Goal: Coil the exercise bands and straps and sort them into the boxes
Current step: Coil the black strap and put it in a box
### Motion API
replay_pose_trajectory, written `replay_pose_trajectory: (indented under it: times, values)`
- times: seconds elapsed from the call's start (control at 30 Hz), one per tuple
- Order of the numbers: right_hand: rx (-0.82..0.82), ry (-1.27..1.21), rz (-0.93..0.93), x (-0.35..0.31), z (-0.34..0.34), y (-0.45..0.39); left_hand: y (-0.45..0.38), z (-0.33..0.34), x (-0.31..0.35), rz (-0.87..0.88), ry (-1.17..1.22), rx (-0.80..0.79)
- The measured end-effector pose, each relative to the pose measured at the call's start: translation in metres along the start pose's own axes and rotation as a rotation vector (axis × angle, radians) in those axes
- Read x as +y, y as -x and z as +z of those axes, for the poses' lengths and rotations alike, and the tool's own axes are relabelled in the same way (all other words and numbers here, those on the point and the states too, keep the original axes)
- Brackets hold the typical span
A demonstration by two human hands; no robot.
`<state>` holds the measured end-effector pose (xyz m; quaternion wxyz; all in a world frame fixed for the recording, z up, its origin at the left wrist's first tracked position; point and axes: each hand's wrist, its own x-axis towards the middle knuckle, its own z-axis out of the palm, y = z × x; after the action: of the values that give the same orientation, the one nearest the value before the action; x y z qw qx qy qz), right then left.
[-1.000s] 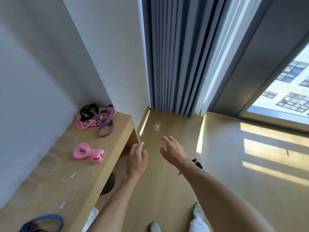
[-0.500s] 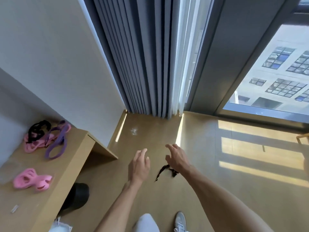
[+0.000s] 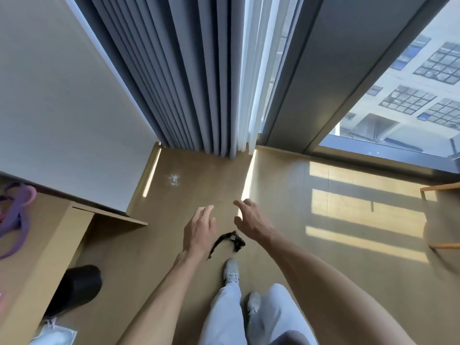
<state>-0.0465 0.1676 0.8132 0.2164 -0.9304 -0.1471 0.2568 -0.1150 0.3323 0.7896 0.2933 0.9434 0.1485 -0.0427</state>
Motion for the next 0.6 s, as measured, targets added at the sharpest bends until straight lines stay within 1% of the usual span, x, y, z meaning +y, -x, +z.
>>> replay_pose_trajectory:
  times: [0.17, 0.3, 0.5, 0.6]
  values:
    - [-0.026, -0.005, -0.022, 0.004, -0.014, -0.031, -0.026, -0.002, 0.004, -0.046, -0.003, 0.005]
    - [-0.087, 0.022, -0.085, 0.016, -0.002, -0.055, -0.04, 0.021, 0.0, -0.105, -0.011, 0.033]
    - [-0.21, 0.094, -0.168, 0.07, 0.055, -0.092, -0.041, 0.101, -0.019, -0.22, 0.01, 0.057]
    - [-0.25, 0.112, -0.187, 0.103, 0.089, -0.112, -0.039, 0.144, -0.029, -0.282, -0.002, 0.042]
